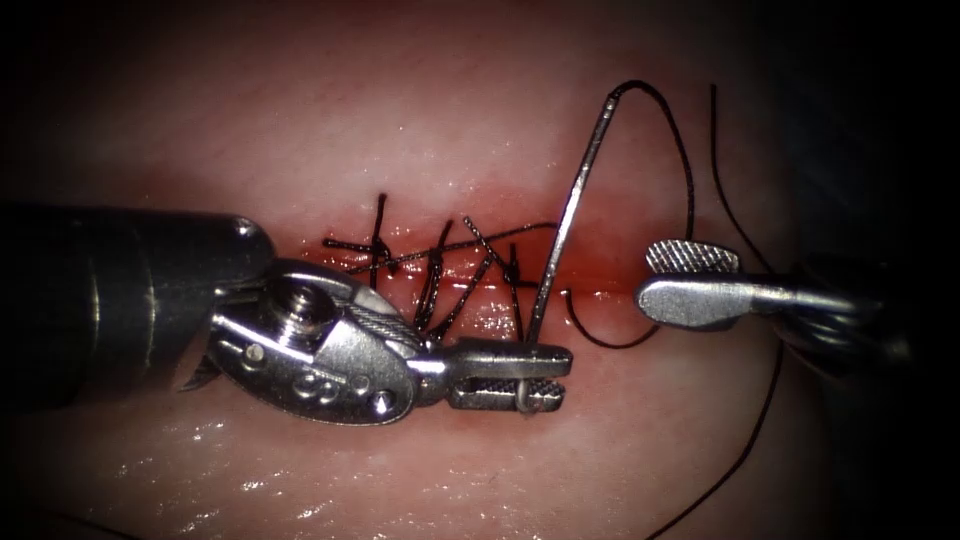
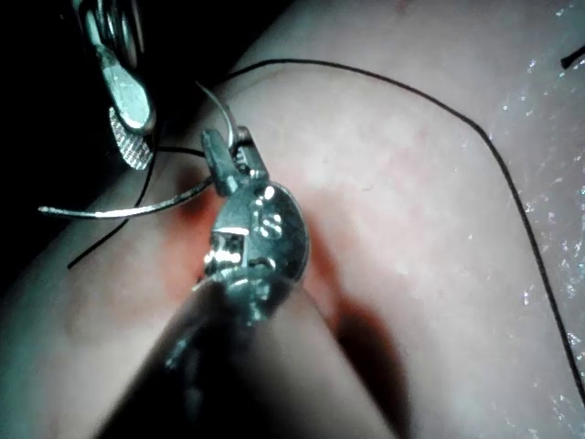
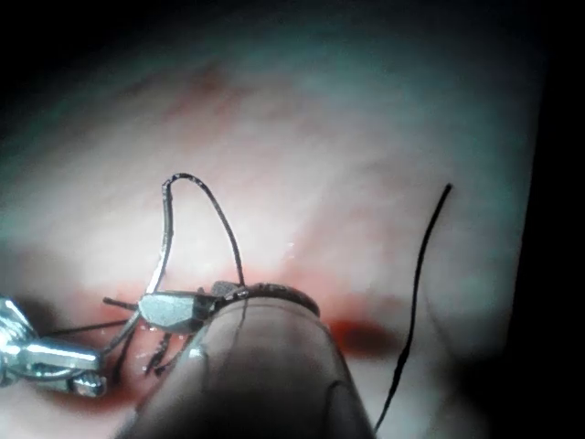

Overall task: Wound Closure
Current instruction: Pass the needle from the left to the right gripper

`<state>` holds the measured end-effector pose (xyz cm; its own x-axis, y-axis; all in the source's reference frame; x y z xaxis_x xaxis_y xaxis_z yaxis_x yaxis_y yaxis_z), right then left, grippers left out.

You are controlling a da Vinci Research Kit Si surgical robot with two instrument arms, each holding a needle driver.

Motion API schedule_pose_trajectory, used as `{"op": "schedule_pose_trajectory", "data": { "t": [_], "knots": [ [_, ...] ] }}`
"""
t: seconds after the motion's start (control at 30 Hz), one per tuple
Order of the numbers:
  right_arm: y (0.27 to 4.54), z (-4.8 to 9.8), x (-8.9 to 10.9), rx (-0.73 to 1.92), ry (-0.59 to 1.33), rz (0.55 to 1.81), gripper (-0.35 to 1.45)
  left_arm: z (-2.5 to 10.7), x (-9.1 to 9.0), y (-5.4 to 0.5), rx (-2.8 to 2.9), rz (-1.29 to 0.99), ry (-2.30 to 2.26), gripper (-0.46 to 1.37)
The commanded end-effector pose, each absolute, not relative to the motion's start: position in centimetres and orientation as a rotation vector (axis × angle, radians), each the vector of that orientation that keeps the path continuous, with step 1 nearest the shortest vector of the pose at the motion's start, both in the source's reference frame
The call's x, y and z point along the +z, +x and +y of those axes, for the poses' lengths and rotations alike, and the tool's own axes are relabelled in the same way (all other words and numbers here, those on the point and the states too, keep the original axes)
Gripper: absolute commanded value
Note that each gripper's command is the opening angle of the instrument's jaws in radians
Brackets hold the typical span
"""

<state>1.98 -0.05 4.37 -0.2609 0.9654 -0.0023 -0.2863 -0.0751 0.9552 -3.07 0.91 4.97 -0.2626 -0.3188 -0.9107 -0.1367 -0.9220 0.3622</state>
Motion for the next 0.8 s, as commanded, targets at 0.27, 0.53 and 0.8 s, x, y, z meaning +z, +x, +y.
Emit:
{"op": "schedule_pose_trajectory", "data": {
  "t": [0.27,0.53,0.8],
  "knots": [
    [2.0,-0.03,4.45,1.589,0.902,1.167,1.02,0.88,4.94,-3.14,-2.328,-0.605,1.816,-0.35],
    [2.11,-0.05,4.44,1.595,0.896,1.196,0.98,0.88,4.91,-3.21,-2.322,-0.625,1.814,-0.35],
    [2.28,-0.06,4.45,1.612,0.895,1.197,0.89,0.86,4.87,-3.27,-2.324,-0.629,1.817,-0.35]
  ]
}}
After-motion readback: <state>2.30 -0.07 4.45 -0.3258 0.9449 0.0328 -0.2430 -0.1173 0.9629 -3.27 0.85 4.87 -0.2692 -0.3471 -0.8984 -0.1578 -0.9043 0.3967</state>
